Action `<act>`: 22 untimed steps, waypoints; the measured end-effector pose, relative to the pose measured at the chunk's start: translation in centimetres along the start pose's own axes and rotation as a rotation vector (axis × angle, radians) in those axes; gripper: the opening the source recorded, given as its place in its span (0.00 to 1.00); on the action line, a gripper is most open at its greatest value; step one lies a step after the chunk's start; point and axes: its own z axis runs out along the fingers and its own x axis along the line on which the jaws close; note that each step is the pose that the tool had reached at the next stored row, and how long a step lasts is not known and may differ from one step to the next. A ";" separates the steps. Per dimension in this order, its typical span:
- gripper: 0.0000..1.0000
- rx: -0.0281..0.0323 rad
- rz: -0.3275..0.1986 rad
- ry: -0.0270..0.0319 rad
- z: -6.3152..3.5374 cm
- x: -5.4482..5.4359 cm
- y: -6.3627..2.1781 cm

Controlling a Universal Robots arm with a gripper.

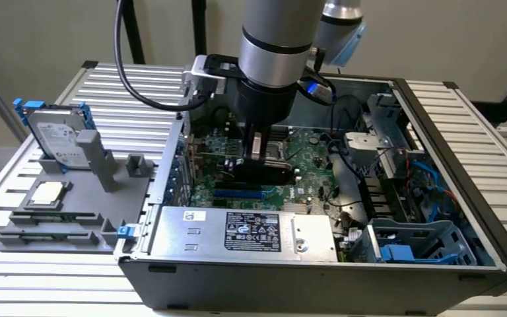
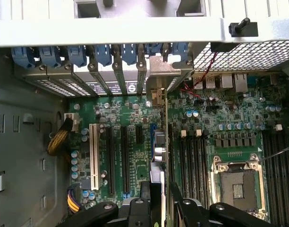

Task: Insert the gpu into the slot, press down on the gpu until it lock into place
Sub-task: 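Insert the gpu into the slot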

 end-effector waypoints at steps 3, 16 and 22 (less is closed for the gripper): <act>0.26 -0.0041 0.000 0.0020 0.17 0.0 -0.01; 0.26 -0.0088 0.002 0.0124 0.65 0.1 -0.06; 0.26 -0.0097 0.001 0.0254 0.98 0.1 -0.08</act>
